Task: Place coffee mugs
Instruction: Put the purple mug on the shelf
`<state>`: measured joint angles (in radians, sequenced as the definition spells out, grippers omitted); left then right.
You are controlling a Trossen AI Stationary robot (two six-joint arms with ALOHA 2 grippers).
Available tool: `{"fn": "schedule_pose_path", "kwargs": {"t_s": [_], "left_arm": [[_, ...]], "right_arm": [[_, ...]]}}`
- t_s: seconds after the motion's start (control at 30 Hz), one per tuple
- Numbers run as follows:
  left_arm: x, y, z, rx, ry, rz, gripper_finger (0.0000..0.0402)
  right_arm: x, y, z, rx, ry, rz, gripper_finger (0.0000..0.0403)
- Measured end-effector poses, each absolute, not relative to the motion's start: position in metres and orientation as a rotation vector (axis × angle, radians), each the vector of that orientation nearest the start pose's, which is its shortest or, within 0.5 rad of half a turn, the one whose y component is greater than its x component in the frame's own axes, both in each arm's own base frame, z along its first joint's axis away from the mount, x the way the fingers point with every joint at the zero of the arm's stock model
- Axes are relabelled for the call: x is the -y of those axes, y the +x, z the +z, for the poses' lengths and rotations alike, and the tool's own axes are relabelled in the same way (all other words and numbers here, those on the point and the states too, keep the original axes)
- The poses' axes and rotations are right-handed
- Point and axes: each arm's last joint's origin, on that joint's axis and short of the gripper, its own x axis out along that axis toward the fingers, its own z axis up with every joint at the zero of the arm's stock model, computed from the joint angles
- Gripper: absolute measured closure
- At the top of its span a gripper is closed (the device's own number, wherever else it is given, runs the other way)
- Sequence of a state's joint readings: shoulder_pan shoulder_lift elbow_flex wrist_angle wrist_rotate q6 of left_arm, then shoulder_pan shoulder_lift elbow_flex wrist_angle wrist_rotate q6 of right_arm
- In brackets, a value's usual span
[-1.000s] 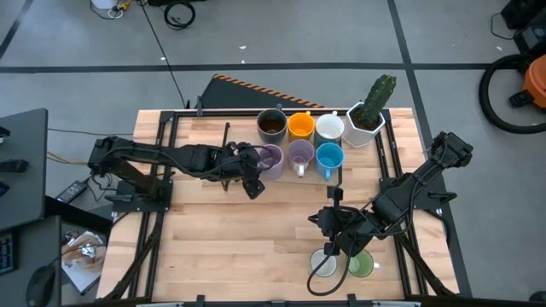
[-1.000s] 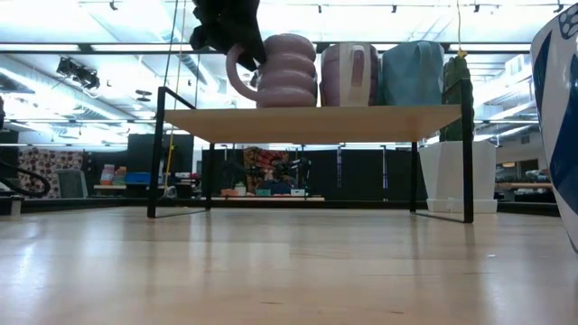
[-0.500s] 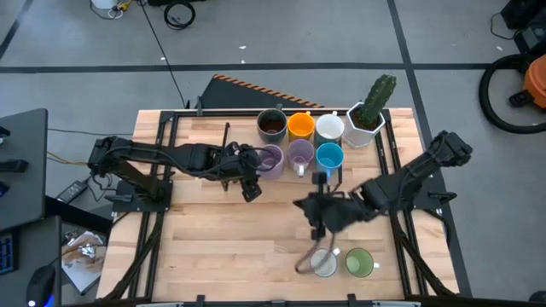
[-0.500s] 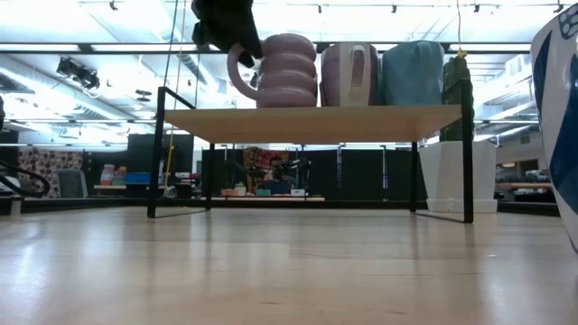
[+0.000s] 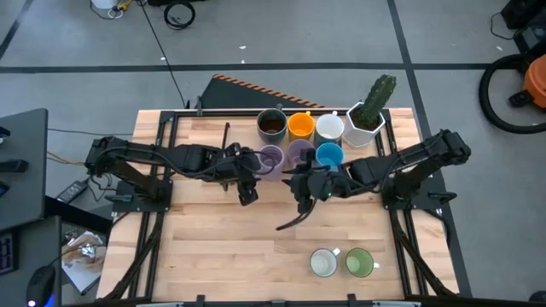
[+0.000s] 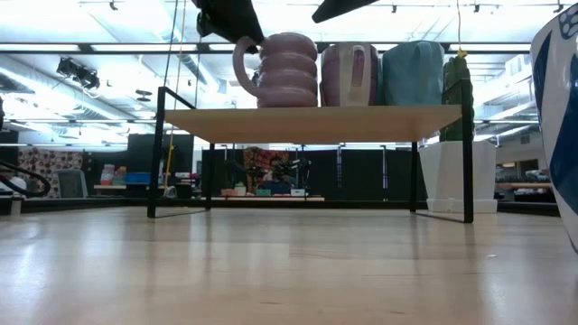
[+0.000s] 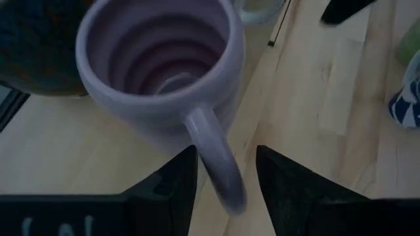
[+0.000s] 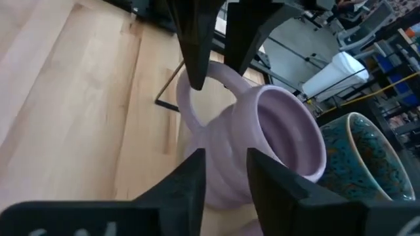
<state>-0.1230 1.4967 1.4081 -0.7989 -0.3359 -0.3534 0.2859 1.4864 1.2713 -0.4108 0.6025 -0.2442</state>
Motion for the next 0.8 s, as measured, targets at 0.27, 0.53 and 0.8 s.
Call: {"fn": "schedule_pose_path", "kwargs": {"t_s": [0.27, 0.53, 0.8], "left_arm": [[0.033, 0.312, 0.334, -0.775, -0.103, 0.314, 0.0239], [0.034, 0.312, 0.335, -0.767, -0.090, 0.307, 0.0239], [0.035, 0.314, 0.336, -0.748, -0.069, 0.288, 0.0239]], "right_arm": [[-0.066, 0.322, 0.313, -0.649, -0.575, -0.241, 0.0261], [-0.066, 0.339, 0.295, -0.706, -0.802, -0.373, 0.0260], [-0.068, 0.338, 0.297, -0.696, -0.815, -0.417, 0.0260]]}}
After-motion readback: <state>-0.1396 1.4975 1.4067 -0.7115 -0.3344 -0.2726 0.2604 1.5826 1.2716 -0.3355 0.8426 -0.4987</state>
